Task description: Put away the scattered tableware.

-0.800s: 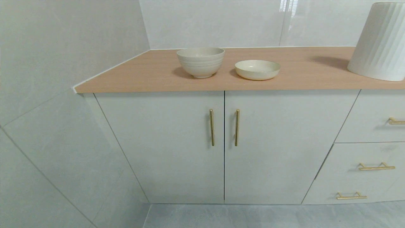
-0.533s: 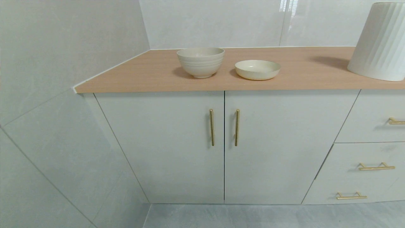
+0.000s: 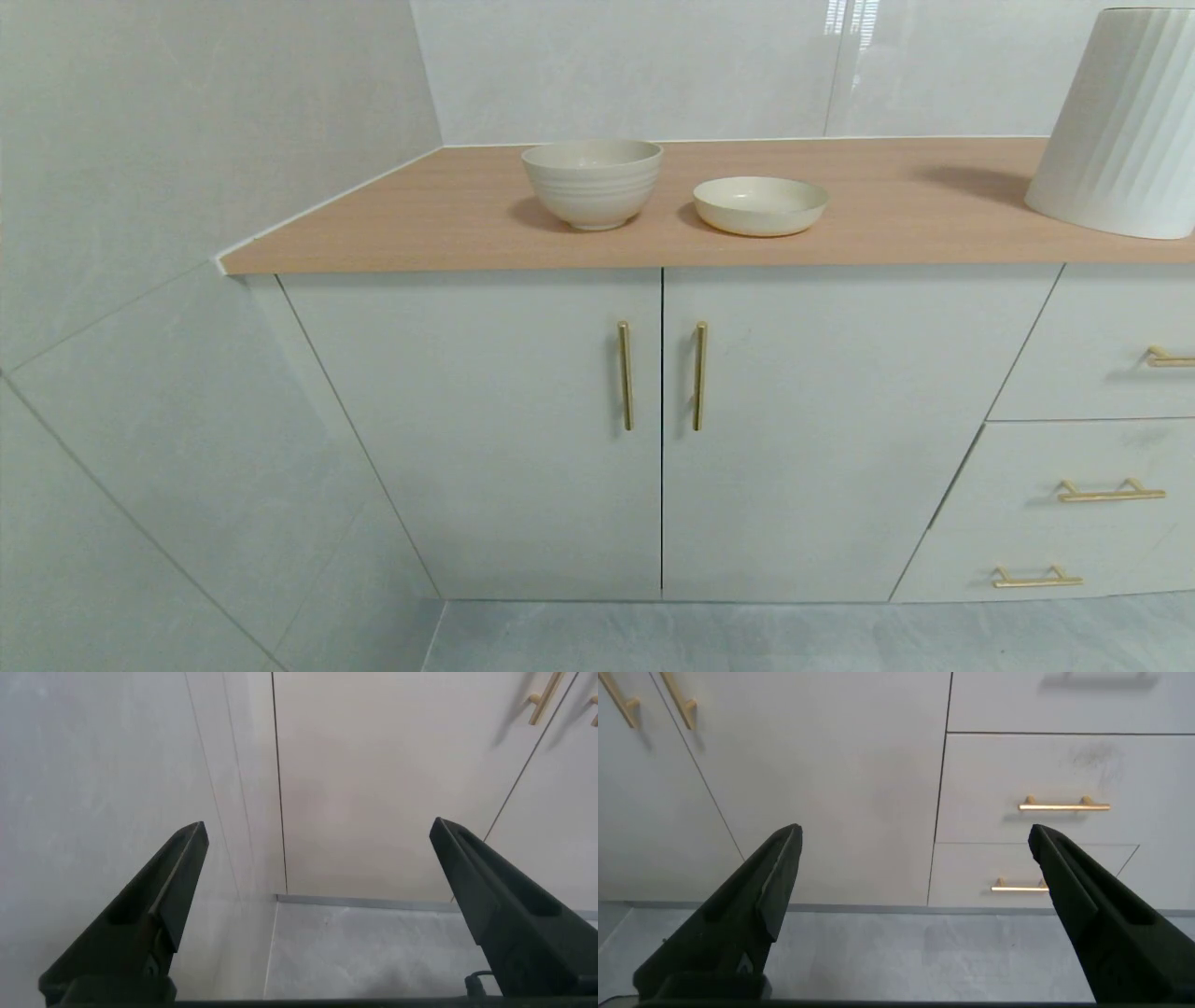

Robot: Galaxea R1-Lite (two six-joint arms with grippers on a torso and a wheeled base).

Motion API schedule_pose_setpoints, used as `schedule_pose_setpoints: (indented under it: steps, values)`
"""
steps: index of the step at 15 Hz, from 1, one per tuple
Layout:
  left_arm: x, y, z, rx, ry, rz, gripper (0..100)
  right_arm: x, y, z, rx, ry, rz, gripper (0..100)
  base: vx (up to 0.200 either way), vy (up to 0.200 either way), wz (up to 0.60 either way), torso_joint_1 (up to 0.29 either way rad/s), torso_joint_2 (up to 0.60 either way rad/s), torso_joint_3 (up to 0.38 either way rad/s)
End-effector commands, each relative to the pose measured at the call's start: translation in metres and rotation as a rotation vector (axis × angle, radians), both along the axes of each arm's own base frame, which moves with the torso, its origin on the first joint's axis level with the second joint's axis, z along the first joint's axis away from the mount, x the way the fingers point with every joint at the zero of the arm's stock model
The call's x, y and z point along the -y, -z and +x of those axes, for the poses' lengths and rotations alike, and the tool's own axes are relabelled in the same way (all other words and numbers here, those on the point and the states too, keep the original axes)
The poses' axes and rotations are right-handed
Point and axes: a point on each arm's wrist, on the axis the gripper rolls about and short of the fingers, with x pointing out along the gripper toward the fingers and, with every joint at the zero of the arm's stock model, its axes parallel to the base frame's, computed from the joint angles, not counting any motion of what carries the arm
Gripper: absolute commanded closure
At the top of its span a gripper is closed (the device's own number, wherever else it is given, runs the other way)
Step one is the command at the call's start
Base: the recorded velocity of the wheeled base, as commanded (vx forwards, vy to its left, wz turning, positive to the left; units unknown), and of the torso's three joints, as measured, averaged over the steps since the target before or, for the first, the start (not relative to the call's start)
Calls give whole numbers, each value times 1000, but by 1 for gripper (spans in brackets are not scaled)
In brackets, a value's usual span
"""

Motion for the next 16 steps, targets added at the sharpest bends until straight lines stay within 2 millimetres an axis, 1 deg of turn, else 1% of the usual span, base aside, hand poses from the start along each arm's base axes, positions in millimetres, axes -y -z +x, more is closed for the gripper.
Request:
schedule_pose_setpoints:
  steps: [1, 6, 7, 8, 9, 10, 11, 12, 13, 14, 15, 16]
  values:
    - [0, 0, 0, 1, 0, 0, 0, 0, 0, 0, 0, 0, 0, 0, 0, 0, 0, 0, 0, 0]
    - [0, 0, 0, 0, 0, 0, 0, 0, 0, 0, 2, -3, -3, 0, 0, 0, 0, 0, 0, 0]
    - [0, 0, 0, 0, 0, 0, 0, 0, -4, -1, 13, -12, -5, 0, 0, 0, 0, 0, 0, 0]
    - [0, 0, 0, 0, 0, 0, 0, -1, -34, -6, 71, -65, 5, 0, 0, 0, 0, 0, 0, 0]
    - [0, 0, 0, 0, 0, 0, 0, -2, -65, -6, 85, -137, 41, 0, 0, 0, 0, 0, 0, 0]
    - [0, 0, 0, 0, 0, 0, 0, -4, -84, 9, -17, -246, 46, 0, 0, 0, 0, 0, 0, 0]
    - [0, 0, 0, 0, 0, 0, 0, -7, -98, 35, -152, -336, 52, 0, 0, 0, 0, 0, 0, 0]
    - [0, 0, 0, 0, 0, 0, 0, -10, -109, 66, -272, -411, 70, 0, 0, 0, 0, 0, 0, 0]
    - [0, 0, 0, 1, 0, 0, 0, -17, -122, 100, -353, -476, 78, 0, 0, 0, 0, 0, 0, 0]
    - [0, 0, 0, 1, 0, 0, 0, -26, -126, 126, -412, -532, 77, 0, 0, 0, 0, 0, 0, 0]
    - [0, 0, 0, 0, 0, 0, 0, -47, -129, 168, -447, -617, 62, 0, 0, 0, 0, 0, 0, 0]
    - [0, 0, 0, 0, 0, 0, 0, -65, -124, 200, -454, -654, 52, 0, 0, 0, 0, 0, 0, 0]
